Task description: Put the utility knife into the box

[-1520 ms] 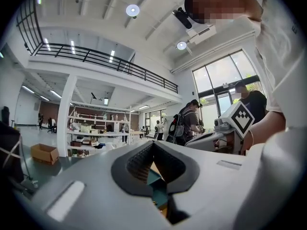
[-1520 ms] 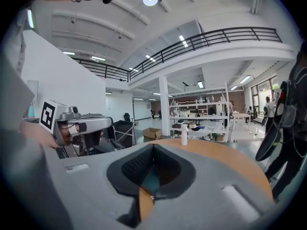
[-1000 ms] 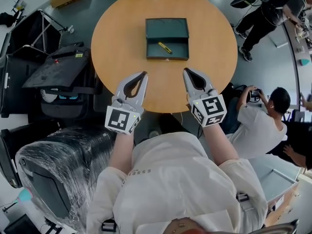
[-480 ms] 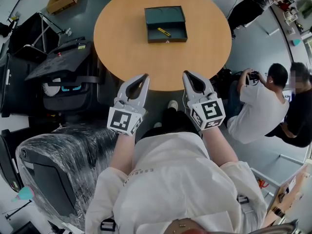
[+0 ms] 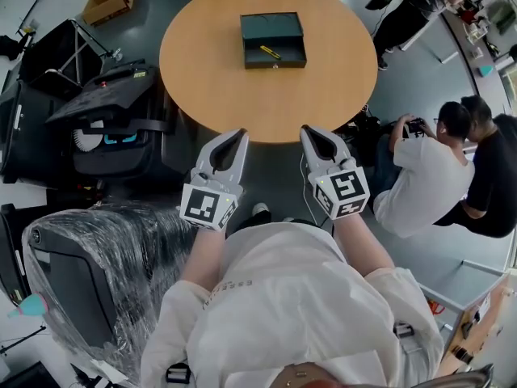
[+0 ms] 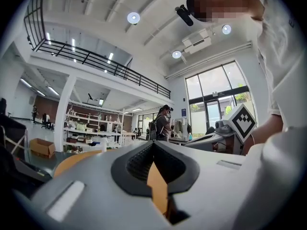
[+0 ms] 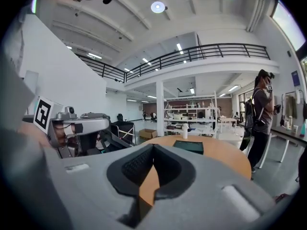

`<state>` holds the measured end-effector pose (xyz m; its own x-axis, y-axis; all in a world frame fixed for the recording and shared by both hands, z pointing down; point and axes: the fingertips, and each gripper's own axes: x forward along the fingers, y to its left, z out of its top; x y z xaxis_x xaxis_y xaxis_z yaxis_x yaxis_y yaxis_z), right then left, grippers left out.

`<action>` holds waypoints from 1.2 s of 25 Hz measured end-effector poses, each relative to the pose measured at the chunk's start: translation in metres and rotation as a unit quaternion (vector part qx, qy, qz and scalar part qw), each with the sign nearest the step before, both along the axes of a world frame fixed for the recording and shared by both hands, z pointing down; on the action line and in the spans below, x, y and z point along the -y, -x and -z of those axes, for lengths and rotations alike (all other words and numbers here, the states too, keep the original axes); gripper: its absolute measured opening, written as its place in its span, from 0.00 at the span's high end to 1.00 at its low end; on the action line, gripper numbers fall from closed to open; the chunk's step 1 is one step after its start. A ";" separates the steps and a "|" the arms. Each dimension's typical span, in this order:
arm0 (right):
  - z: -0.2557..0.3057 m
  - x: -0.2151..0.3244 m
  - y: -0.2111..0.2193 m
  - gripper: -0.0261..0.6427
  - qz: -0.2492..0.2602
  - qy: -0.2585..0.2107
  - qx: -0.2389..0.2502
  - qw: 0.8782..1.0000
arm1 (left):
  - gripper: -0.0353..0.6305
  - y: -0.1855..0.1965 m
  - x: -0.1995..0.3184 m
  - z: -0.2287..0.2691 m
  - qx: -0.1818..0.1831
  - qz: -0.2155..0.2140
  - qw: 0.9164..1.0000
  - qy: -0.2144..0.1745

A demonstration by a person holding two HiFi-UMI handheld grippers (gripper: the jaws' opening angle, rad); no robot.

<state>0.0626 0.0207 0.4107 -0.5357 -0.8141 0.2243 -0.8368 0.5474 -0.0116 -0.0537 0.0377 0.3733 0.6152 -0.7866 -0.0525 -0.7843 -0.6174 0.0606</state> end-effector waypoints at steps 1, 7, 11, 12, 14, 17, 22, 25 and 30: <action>0.000 -0.004 -0.001 0.97 0.004 0.002 0.004 1.000 | 0.92 -0.003 -0.004 0.000 0.002 0.001 1.000 -0.001; 0.003 -0.031 -0.003 0.97 0.035 -0.002 -0.001 0.999 | 0.92 -0.017 -0.028 0.006 0.002 0.012 1.000 0.002; 0.000 -0.043 -0.009 0.97 0.041 0.000 -0.006 0.999 | 0.92 -0.028 -0.041 0.005 0.001 0.008 1.000 0.002; 0.000 -0.046 -0.009 0.97 0.042 0.001 -0.007 0.999 | 0.92 -0.030 -0.044 0.004 0.001 0.006 1.000 0.002; 0.002 -0.050 -0.009 0.97 0.046 -0.002 -0.009 0.999 | 0.92 -0.033 -0.047 0.003 0.001 0.006 1.000 0.002; 0.008 -0.052 -0.010 0.97 0.046 -0.012 -0.011 0.999 | 0.92 -0.034 -0.049 0.002 0.003 0.008 1.000 0.001; 0.014 -0.052 -0.012 0.97 0.043 -0.023 -0.010 0.999 | 0.92 -0.033 -0.052 0.002 0.003 0.012 1.000 0.003; 0.017 -0.050 -0.011 0.97 0.042 -0.027 -0.008 0.999 | 0.92 -0.030 -0.050 0.002 0.005 0.014 1.000 0.003; 0.020 -0.050 -0.009 0.97 0.042 -0.033 -0.006 0.999 | 0.92 -0.030 -0.050 0.011 0.003 0.013 1.000 0.000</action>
